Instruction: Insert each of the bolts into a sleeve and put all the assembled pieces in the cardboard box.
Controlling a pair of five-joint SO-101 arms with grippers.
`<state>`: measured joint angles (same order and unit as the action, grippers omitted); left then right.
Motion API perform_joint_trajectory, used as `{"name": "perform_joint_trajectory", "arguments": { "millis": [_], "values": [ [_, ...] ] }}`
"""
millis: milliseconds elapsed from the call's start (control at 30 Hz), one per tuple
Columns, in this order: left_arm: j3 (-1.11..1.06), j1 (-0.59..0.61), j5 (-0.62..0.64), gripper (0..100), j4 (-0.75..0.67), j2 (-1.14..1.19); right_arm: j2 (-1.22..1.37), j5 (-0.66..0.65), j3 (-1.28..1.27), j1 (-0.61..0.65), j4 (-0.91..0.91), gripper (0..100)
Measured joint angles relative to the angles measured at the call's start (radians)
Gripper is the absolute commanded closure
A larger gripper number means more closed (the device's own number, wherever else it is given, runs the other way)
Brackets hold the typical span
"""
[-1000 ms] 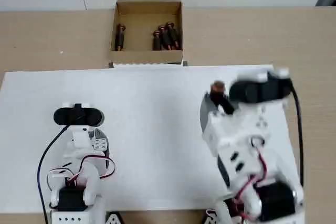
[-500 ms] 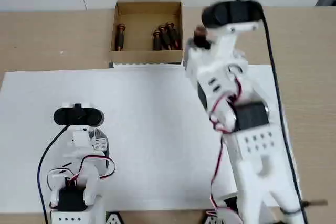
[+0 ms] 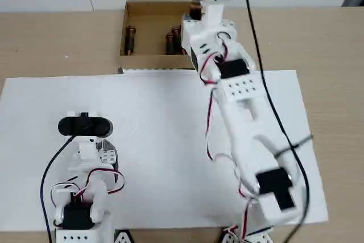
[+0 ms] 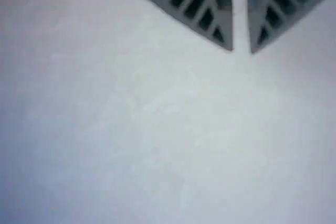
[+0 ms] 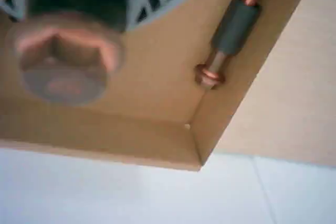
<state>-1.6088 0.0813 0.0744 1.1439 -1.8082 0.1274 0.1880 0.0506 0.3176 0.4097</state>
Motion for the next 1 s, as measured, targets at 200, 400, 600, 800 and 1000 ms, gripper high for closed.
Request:
{"name": "perform_joint_trajectory", "arguments": {
  "millis": [200,400,600,800,1000],
  "values": [
    [0.000,0.000,0.000,99,0.000,0.000,0.256,-0.003,0.224,0.000,-0.074,99.5],
    [0.000,0.000,0.000,99,0.000,0.000,0.459,-0.006,0.434,0.002,-0.137,99.5],
    [0.000,0.000,0.000,99,0.000,0.000,0.647,-0.149,0.566,0.043,-0.147,99.1],
    [0.000,0.000,0.000,99,0.000,0.000,0.776,-0.276,0.637,0.086,-0.147,98.6],
    [0.000,0.000,0.000,99,0.000,0.000,0.825,-0.382,0.655,0.087,-0.147,81.3]
  ]
}}
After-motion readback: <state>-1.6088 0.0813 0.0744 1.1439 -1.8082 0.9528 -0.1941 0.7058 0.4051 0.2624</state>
